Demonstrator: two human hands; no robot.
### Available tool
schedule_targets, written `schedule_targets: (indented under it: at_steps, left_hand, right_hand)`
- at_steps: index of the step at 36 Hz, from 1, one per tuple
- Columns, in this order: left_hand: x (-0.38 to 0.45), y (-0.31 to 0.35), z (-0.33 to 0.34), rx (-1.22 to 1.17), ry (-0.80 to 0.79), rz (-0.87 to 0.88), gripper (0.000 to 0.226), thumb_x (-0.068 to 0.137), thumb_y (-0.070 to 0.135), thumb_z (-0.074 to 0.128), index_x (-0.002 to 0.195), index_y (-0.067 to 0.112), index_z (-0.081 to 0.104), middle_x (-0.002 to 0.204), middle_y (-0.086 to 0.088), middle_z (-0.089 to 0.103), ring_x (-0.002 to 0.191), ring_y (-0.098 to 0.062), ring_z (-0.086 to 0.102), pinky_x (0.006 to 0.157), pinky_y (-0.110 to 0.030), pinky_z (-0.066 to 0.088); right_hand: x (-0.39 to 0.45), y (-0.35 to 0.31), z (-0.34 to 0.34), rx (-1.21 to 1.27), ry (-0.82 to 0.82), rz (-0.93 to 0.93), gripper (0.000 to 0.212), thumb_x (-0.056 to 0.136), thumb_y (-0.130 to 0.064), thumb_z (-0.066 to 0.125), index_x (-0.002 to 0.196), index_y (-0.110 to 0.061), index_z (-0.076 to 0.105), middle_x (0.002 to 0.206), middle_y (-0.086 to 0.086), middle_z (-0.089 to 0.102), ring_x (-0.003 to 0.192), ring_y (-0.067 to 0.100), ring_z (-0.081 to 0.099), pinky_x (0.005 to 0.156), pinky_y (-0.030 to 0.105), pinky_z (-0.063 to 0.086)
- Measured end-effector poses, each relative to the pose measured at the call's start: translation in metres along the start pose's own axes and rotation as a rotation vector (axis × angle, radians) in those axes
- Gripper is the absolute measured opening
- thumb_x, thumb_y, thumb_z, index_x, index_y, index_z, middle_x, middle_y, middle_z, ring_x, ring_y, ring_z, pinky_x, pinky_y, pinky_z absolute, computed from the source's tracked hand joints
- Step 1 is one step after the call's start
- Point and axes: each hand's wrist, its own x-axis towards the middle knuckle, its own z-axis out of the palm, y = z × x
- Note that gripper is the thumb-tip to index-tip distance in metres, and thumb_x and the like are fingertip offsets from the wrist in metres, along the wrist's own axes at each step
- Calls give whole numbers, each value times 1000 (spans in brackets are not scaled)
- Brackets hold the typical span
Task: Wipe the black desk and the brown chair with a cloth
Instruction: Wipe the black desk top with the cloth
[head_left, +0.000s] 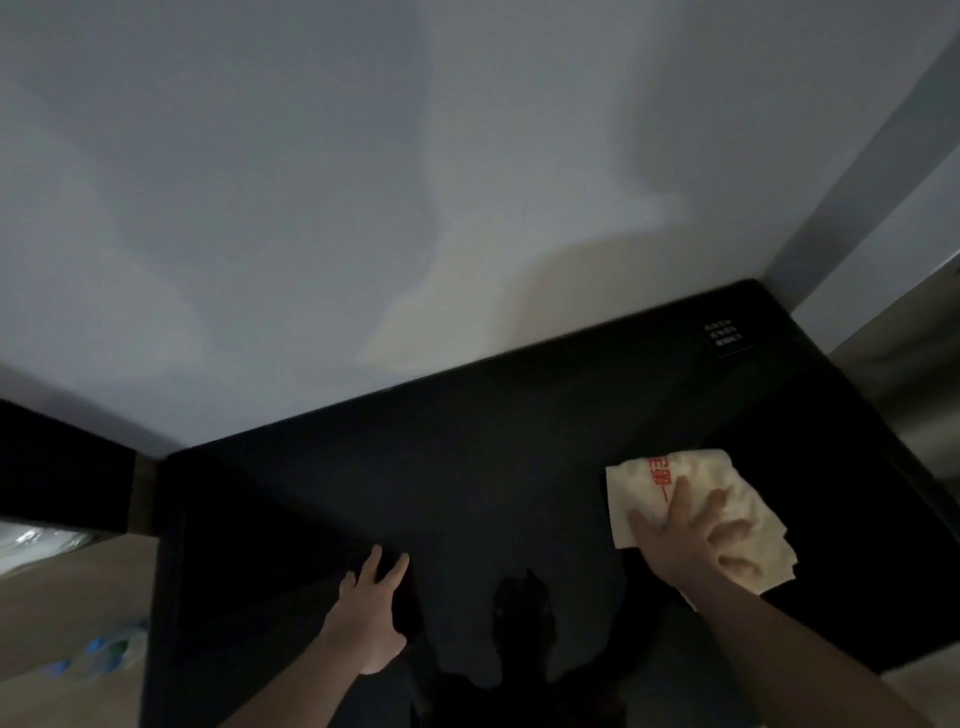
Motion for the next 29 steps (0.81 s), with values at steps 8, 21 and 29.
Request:
schedule_targets:
  at_steps: [8,21,29]
  left_hand:
    - [3,-14,-6,-2,-4,66,100,91,31,71,161,39,1,168,8,-14,155,-32,8,119,-43,35]
    - [-31,-83,4,-247,172,157,85,97,18,62,162,35,8,169,12,-2,155,-16,13,117,-29,35]
    - [-61,-209,12,-294,202,128,83,93,6,52,162,32,13,169,9,0,154,-19,14,122,-29,24]
  right_hand:
    - [-2,-13,3,-41,60,27,86,96,-70,38,158,-40,-14,163,5,-30,148,47,-23,113,78,3]
    - [-106,-84,114,-111,0,-147,74,102,-64,22,157,-38,-21,163,10,-32,147,47,-30,115,73,-1]
    - [-218,-156,234,-154,-76,-329,80,99,-63,27,155,-37,-25,158,9,-42,144,48,-34,114,75,-6]
